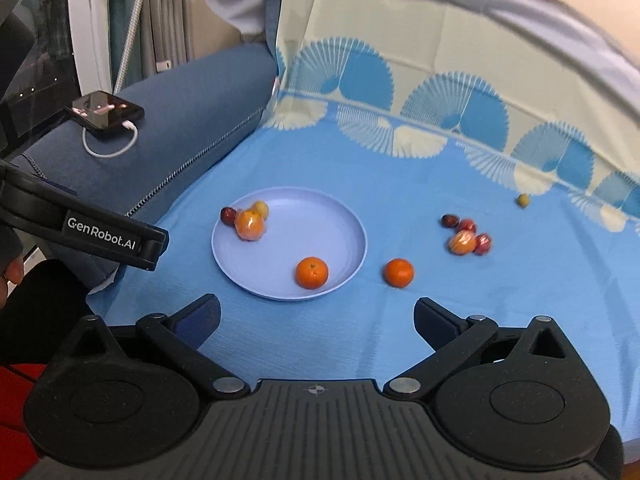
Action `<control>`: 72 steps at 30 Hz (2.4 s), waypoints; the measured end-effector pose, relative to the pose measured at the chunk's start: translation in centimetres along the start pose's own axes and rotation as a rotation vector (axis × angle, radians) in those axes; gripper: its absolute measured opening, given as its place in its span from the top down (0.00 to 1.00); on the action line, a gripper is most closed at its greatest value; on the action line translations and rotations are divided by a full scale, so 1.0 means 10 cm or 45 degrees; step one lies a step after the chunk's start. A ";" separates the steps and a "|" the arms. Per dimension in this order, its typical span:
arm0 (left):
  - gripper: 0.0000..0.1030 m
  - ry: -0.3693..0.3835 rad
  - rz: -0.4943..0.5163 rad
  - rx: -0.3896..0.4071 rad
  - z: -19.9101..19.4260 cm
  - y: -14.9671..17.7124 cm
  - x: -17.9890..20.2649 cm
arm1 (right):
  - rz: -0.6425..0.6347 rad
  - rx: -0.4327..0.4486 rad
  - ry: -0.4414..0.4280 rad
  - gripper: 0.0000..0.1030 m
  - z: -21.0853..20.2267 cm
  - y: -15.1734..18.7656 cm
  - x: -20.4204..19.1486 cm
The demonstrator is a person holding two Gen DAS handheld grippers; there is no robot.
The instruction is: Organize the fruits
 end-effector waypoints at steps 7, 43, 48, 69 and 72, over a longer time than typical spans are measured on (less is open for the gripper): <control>0.00 -0.005 0.042 0.038 -0.25 0.11 0.10 | 0.027 0.094 0.019 0.01 -0.27 -0.02 0.05; 0.00 -0.013 0.111 0.032 -0.21 0.04 0.22 | 0.072 0.082 0.003 0.01 -0.26 -0.01 0.09; 0.00 -0.006 0.114 -0.026 -0.06 -0.01 0.29 | 0.128 0.048 -0.005 0.01 -0.12 0.03 0.21; 0.00 0.224 0.619 -0.243 1.52 -1.12 2.15 | 0.350 0.054 0.440 0.01 1.88 -0.26 2.20; 0.00 0.228 0.664 -0.266 1.79 -1.16 2.32 | 0.350 0.031 0.362 0.01 2.23 -0.31 2.23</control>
Point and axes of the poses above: each gripper's, at about its wrist camera, not at the fingertips, and z roughly the way its jaws point, x to its right, y to its underside, the point moved 9 cm from there along z, roughly the way its jaws point, and after that the axes turned 8 degrees about z, right-handed, at the moved point
